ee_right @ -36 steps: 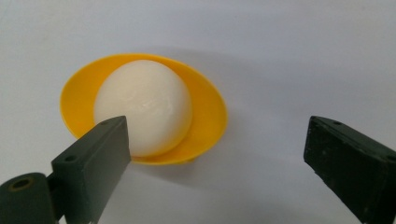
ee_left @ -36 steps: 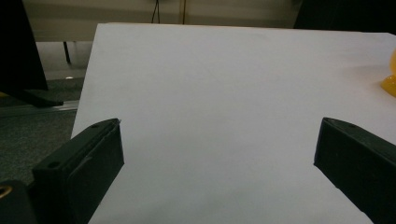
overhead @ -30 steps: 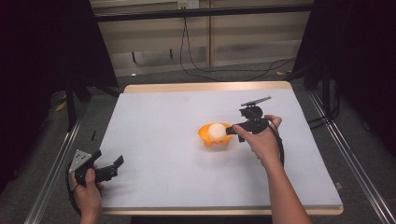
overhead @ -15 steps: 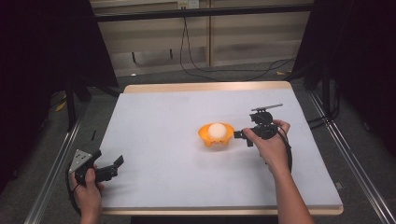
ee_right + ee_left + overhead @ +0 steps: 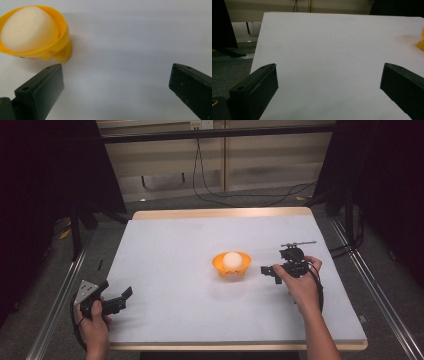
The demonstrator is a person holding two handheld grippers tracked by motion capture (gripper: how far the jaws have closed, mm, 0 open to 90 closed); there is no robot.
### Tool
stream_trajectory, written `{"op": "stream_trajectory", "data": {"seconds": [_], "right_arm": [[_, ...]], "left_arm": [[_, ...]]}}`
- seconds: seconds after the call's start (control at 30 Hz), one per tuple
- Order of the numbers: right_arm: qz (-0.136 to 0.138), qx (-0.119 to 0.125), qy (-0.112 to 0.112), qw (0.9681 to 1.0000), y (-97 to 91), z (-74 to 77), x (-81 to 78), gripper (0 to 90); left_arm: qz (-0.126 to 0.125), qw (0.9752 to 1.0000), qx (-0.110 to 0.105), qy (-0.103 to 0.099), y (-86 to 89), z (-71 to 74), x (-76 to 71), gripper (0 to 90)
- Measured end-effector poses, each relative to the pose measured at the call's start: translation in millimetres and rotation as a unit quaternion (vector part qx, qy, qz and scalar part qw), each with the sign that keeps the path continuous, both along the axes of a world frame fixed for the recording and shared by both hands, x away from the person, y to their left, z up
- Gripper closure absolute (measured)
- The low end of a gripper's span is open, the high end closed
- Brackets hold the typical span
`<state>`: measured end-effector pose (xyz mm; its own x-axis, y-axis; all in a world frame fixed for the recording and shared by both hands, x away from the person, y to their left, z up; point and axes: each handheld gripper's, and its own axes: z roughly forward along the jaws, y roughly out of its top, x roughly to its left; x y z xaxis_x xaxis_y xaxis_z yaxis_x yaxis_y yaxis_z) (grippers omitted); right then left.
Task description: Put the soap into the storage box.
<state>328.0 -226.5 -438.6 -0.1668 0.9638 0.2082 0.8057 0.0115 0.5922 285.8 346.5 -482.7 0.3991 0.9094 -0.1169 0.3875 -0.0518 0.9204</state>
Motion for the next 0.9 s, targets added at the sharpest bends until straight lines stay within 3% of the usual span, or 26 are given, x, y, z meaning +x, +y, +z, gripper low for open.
{"op": "stream_trajectory", "data": {"seconds": [0.37,0.9], "right_arm": [[-0.019,0.0,-0.008,0.9998,-24.9,-14.4,-15.2,0.0],[-0.023,0.004,-0.053,0.9983,-57.7,-31.2,-40.5,0.0]], "left_arm": [[-0.001,1.0,-0.004,0.002,-0.7,-0.1,-0.3,1.3],[-0.001,1.0,-0.003,0.001,-0.7,-0.1,-0.5,1.3]]}}
